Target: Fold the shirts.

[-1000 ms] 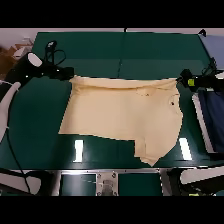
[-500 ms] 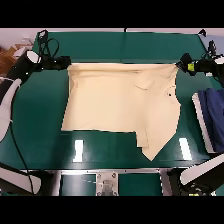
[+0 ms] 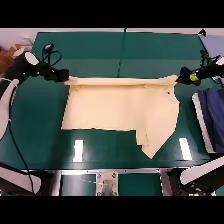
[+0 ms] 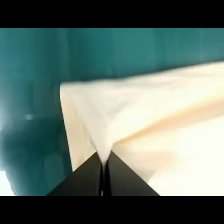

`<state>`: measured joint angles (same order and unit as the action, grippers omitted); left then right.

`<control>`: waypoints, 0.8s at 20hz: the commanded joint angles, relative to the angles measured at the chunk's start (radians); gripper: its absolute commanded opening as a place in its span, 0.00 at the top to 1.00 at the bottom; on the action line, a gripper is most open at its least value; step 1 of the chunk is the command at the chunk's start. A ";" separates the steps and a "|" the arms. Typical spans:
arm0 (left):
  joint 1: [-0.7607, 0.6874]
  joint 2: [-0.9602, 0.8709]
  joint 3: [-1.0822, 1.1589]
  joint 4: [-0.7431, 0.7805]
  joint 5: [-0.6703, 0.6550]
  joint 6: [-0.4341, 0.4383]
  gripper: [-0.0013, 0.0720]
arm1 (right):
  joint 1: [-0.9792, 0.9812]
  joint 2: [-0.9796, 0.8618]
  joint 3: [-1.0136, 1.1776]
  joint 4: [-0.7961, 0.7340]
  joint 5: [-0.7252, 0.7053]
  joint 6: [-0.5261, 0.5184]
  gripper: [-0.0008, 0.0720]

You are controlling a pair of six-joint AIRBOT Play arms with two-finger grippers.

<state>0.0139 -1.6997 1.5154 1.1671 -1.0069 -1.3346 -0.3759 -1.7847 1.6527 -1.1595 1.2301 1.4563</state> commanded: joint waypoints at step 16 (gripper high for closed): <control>0.011 -0.001 -0.109 -0.019 -0.169 -0.034 0.16 | -0.005 0.082 -0.208 -0.073 0.115 0.037 0.59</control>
<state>0.0181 -1.7000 1.3987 1.1576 -1.1278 -1.3434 -0.3729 -1.7103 1.4223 -1.2472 1.2797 1.4910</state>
